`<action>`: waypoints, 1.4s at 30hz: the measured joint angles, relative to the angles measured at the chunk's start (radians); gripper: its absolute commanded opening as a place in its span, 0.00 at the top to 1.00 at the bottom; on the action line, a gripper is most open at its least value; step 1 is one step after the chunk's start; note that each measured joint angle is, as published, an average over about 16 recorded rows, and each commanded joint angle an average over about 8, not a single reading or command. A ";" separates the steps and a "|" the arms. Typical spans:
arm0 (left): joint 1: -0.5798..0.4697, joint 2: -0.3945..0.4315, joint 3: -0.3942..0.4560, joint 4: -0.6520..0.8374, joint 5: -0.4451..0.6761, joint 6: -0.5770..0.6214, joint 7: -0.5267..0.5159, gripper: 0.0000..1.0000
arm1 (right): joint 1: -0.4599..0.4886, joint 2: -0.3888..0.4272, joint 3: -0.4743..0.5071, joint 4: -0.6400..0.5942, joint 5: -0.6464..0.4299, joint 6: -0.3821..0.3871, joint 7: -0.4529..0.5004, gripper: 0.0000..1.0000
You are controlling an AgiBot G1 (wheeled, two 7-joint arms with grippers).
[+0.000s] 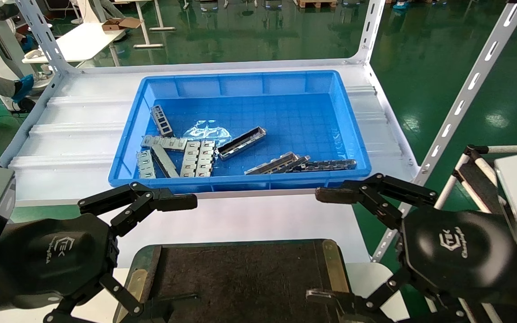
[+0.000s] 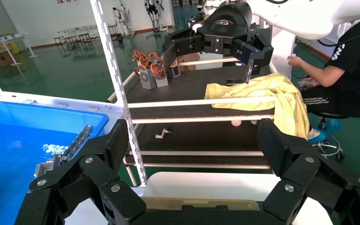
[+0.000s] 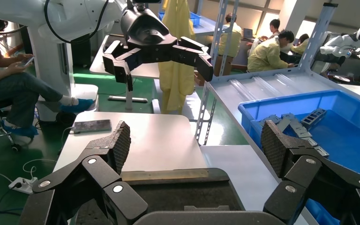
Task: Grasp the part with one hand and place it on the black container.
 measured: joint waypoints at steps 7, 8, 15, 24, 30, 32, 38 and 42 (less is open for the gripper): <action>-0.007 0.005 0.003 0.005 0.009 -0.007 0.001 0.00 | 0.000 0.000 0.000 0.000 0.000 0.000 0.000 0.00; -0.009 0.007 0.004 0.007 0.012 -0.009 0.000 0.00 | 0.000 0.000 0.000 0.000 0.000 0.000 0.000 0.00; -0.036 0.028 0.017 0.020 0.046 -0.037 -0.004 0.00 | 0.000 0.000 -0.001 -0.001 0.000 0.000 0.000 0.00; -0.122 0.097 0.058 0.076 0.140 -0.095 -0.015 0.00 | 0.001 0.000 -0.001 -0.001 0.000 0.000 -0.001 0.00; -0.213 0.179 0.099 0.190 0.215 -0.128 -0.014 0.00 | 0.001 0.000 -0.001 -0.001 0.001 0.000 -0.001 0.00; -0.246 0.210 0.113 0.243 0.240 -0.138 -0.007 0.00 | 0.001 0.000 -0.001 -0.001 0.001 0.000 -0.001 0.00; -0.344 0.304 0.152 0.433 0.313 -0.165 0.044 0.00 | 0.001 0.000 -0.001 -0.001 0.001 0.000 -0.001 0.00; -0.403 0.363 0.171 0.572 0.356 -0.187 0.107 0.00 | 0.001 0.000 -0.002 -0.001 0.001 0.000 -0.001 0.00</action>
